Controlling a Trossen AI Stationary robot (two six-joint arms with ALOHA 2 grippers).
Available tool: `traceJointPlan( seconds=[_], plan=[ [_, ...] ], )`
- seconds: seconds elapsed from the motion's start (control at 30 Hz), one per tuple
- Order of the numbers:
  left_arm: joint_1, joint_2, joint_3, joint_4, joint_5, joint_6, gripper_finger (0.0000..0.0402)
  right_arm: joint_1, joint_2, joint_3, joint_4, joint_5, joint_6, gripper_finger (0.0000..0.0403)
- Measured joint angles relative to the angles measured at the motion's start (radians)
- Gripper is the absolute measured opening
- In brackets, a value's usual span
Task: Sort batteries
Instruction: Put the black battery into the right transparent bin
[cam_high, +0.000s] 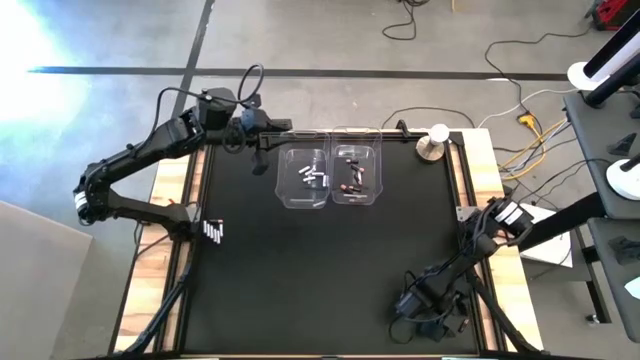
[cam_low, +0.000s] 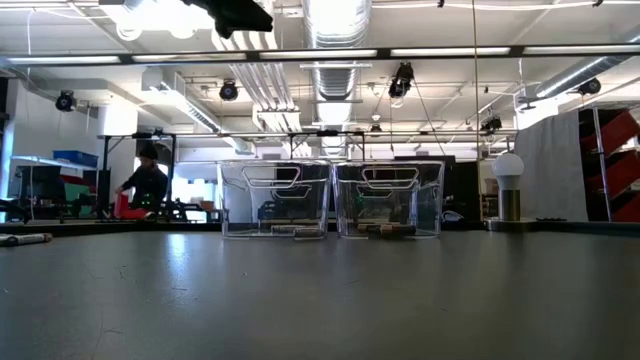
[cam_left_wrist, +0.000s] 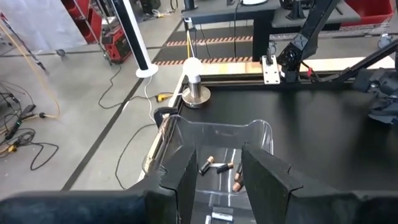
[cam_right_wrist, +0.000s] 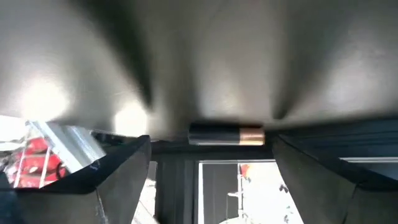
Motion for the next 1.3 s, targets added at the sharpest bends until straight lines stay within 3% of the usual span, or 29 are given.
traceJointPlan(
  seconds=[0.5,0.77,1.3],
  plan=[
    [0.000,-0.002,0.000,-0.025,0.000,0.008,0.0108,0.018,-0.014,-0.033,0.040,-0.010,0.170,0.0307],
    [0.000,-0.002,0.000,-0.025,-0.001,0.007,0.0108,0.096,-0.016,0.018,0.034,0.125,0.209,0.0299],
    [0.000,-0.002,0.000,-0.033,-0.001,0.007,0.0108,0.171,-0.015,0.016,0.039,0.164,0.229,0.0269]
  ],
)
